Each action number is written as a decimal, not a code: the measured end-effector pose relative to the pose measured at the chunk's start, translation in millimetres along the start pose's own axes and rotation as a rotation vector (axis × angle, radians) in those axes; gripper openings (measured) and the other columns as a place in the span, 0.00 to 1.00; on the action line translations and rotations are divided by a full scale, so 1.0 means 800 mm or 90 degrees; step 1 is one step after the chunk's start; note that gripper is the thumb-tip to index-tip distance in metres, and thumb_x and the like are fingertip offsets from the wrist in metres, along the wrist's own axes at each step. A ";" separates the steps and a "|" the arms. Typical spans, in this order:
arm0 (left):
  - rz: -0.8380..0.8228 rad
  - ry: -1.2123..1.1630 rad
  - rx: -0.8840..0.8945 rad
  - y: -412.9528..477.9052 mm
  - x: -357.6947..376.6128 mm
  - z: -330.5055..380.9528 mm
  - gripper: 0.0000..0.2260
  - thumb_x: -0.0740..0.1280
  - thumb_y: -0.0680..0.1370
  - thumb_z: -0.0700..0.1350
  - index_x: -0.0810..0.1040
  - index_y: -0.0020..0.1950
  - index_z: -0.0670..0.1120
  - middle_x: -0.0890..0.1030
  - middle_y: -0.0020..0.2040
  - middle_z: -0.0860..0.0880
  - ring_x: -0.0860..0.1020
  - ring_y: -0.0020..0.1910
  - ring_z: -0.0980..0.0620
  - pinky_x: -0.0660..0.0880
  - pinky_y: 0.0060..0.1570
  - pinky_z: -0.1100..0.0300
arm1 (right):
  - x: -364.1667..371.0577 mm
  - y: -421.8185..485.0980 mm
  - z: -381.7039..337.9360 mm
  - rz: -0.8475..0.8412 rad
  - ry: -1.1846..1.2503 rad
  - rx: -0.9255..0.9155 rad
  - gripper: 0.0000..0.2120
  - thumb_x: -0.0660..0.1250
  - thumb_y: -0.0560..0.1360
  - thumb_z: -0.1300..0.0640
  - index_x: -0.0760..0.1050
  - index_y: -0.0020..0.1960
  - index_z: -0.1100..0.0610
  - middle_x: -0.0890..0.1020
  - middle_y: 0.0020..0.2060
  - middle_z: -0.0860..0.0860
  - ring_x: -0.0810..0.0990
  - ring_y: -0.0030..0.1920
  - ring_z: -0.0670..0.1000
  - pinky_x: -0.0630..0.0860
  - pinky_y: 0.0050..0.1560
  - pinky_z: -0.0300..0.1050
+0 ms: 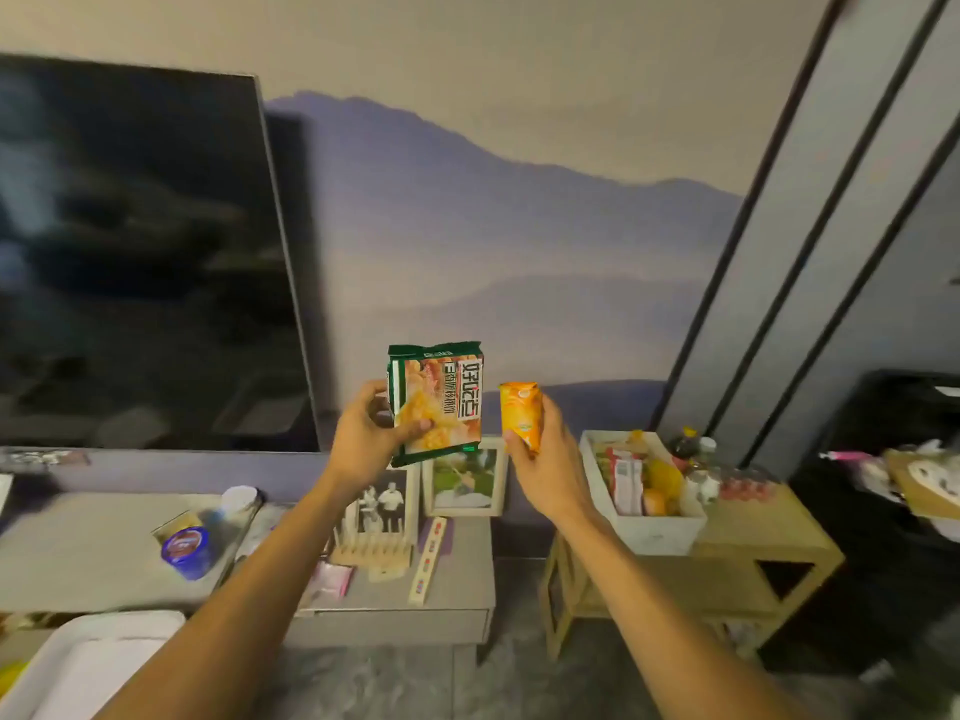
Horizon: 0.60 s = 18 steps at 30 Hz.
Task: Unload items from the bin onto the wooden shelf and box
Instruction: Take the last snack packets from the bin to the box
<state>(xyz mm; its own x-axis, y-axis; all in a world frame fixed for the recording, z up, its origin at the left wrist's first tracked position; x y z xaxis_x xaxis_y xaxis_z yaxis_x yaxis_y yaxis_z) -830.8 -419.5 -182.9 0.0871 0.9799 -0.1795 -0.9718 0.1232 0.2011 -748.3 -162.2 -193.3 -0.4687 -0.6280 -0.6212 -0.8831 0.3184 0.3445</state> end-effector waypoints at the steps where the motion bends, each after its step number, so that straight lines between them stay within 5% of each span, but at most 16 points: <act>1: -0.015 -0.009 0.001 -0.004 0.038 0.006 0.28 0.84 0.71 0.44 0.76 0.66 0.50 0.86 0.58 0.48 0.86 0.54 0.47 0.86 0.49 0.45 | -0.025 -0.004 0.024 0.011 -0.010 0.015 0.34 0.67 0.83 0.44 0.56 0.84 0.50 0.74 0.74 0.52 0.78 0.69 0.55 0.77 0.60 0.47; 7: -0.099 -0.026 -0.017 -0.025 0.222 0.018 0.28 0.82 0.72 0.47 0.74 0.69 0.51 0.84 0.61 0.51 0.86 0.56 0.48 0.86 0.50 0.45 | -0.149 -0.022 0.142 0.051 -0.071 0.089 0.35 0.66 0.84 0.45 0.55 0.84 0.53 0.71 0.77 0.53 0.75 0.72 0.57 0.74 0.61 0.45; 14: -0.148 -0.012 -0.049 0.000 0.343 0.006 0.27 0.81 0.73 0.46 0.74 0.69 0.50 0.84 0.58 0.54 0.87 0.49 0.55 0.86 0.42 0.57 | -0.209 -0.009 0.261 0.089 -0.082 0.171 0.35 0.68 0.82 0.43 0.57 0.83 0.50 0.76 0.73 0.52 0.79 0.68 0.56 0.79 0.65 0.55; 18: -0.180 0.014 -0.068 0.045 0.412 -0.026 0.27 0.82 0.73 0.47 0.74 0.68 0.52 0.84 0.58 0.53 0.87 0.52 0.52 0.87 0.47 0.49 | -0.215 0.022 0.331 0.064 -0.116 0.229 0.34 0.66 0.83 0.42 0.57 0.83 0.50 0.75 0.73 0.50 0.77 0.70 0.55 0.76 0.66 0.53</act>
<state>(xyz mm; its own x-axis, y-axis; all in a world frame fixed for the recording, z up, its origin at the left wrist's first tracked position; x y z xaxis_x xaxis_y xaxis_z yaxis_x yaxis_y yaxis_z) -841.9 -95.2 -254.5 0.3546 0.9052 -0.2343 -0.9271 0.3729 0.0373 -687.9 139.6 -266.9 -0.5196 -0.4555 -0.7229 -0.7680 0.6198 0.1614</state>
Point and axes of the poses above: each hand's wrist, its own y-axis towards the middle knuckle, its own x-axis out of the palm, z = x × y, the point moved 2 cm from there along y, towards the middle knuckle
